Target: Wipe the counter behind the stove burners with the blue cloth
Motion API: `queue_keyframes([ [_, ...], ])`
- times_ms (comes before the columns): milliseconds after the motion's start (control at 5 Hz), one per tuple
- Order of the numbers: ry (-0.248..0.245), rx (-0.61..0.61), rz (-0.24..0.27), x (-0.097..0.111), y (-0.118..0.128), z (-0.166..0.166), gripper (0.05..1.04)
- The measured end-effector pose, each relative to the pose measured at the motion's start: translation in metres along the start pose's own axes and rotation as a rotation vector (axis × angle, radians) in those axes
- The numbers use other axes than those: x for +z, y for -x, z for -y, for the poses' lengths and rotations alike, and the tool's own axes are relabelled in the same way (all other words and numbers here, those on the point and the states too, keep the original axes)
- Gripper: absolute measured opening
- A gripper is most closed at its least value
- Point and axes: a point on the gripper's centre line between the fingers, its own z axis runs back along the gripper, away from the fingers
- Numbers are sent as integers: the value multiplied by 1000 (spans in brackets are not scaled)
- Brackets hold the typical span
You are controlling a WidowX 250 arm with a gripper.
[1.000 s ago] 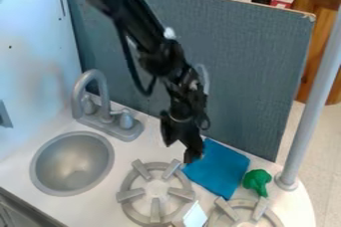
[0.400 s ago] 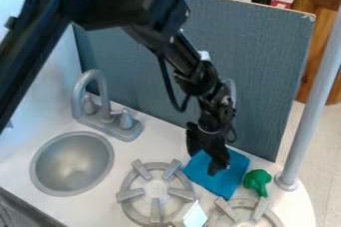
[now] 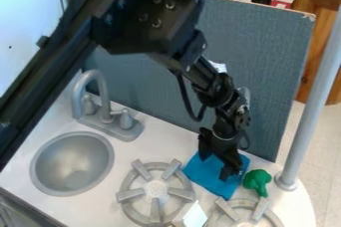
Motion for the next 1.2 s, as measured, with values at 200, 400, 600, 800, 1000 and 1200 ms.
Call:
queue_keyframes([
  [200, -7, 11, -10, -8, -5, -1, 1004],
  [400, -13, 16, -21, -12, -7, -2, 1004],
  [600, -24, 23, -38, -22, -9, -5, 1004],
  [800, -36, 47, -55, -28, -9, -10, 1003],
  [1000, -49, 95, -54, -30, -9, -28, 1003],
  [1200, -54, 154, -66, -31, -4, -48, 1003],
])
